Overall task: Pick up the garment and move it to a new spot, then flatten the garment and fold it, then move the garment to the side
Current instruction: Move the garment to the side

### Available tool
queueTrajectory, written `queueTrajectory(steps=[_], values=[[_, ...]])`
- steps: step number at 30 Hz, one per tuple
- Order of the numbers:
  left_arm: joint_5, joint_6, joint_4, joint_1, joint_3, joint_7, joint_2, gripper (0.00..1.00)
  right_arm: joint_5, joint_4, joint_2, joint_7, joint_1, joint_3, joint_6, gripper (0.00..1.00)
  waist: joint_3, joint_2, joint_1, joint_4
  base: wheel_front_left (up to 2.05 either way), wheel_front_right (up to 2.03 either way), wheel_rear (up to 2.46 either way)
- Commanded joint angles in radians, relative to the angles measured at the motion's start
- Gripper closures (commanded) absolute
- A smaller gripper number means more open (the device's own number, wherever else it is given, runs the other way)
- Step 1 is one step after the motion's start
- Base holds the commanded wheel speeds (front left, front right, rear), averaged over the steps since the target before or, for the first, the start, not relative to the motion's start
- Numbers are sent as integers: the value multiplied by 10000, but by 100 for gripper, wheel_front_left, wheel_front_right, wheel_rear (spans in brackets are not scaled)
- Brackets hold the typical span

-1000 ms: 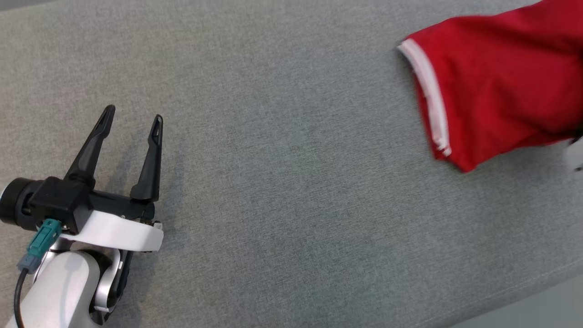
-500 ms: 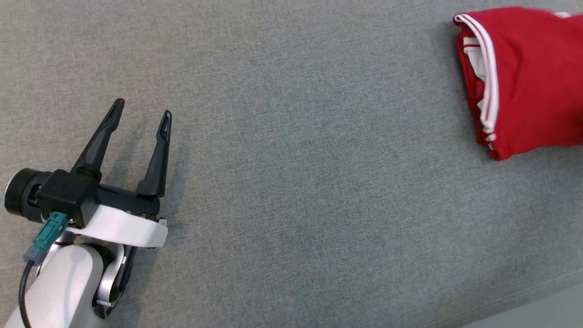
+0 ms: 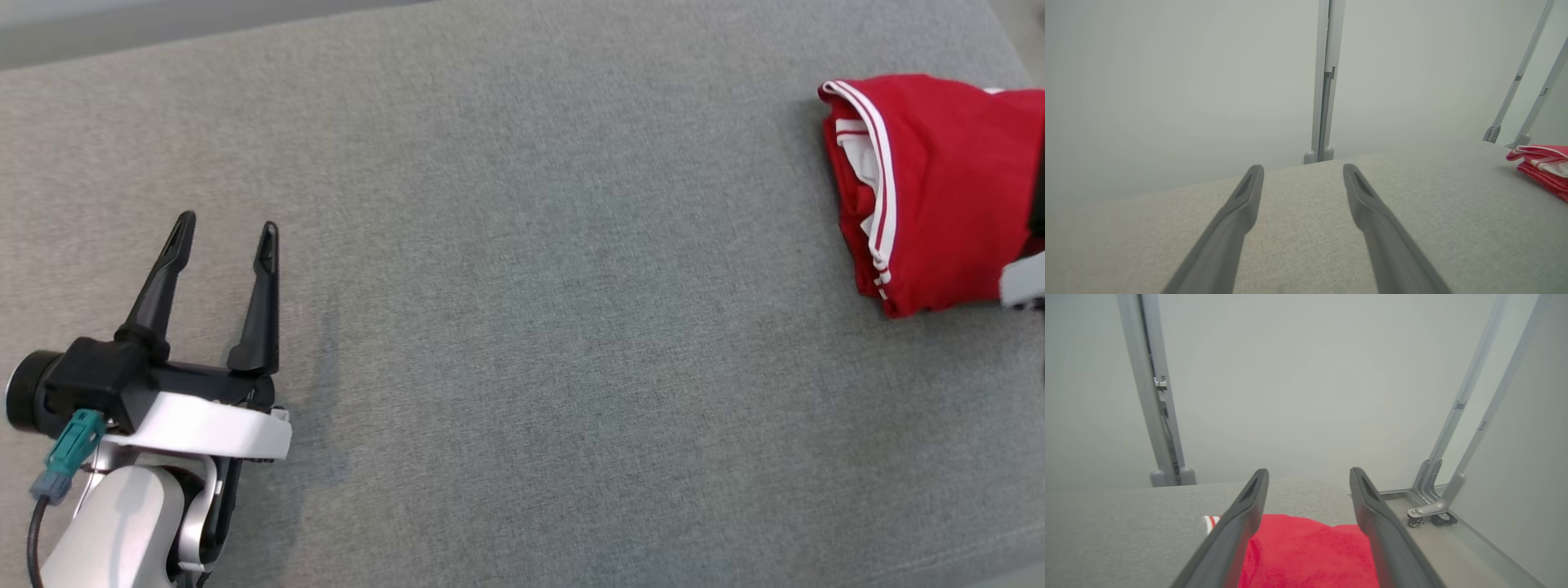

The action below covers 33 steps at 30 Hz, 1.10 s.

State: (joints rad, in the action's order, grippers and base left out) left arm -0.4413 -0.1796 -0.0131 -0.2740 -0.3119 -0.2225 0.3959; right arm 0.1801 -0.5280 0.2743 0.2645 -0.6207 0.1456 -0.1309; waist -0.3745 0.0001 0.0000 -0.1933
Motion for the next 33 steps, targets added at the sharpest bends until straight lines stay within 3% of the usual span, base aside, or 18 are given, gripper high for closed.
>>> queueTrajectory(steps=[1, 7, 14, 20, 33], values=[[-106, -114, -3, 173, 126, -89, -1, 0, -68, 496, -204, 9, 420, -74, 3, 0, 443, -1, 0, 325, 0, 0, 0], [-309, -333, -31, 766, 418, -231, -146, 0, -362, 2296, -1105, -140, 1880, -273, 3, 0, 1265, -1, 0, 937, 0, 0, 0], [-504, -345, -66, 1531, 664, -347, -196, 0, -636, 4207, -1814, -1157, 3601, -590, 3, 0, 2080, -1, 0, 1637, 0, 0, 0], [-464, -418, -56, 2015, 739, -355, -126, 0, -660, 5083, -2083, -1699, 4636, -738, 3, 0, 2604, -1, 0, 1973, 0, 0, 0], [-329, -524, 36, 2950, 271, 89, 22, 0, -533, 5731, -2213, -2447, 6511, -522, 3, 0, 3889, -1, 0, 2129, 0, 0, 0]])
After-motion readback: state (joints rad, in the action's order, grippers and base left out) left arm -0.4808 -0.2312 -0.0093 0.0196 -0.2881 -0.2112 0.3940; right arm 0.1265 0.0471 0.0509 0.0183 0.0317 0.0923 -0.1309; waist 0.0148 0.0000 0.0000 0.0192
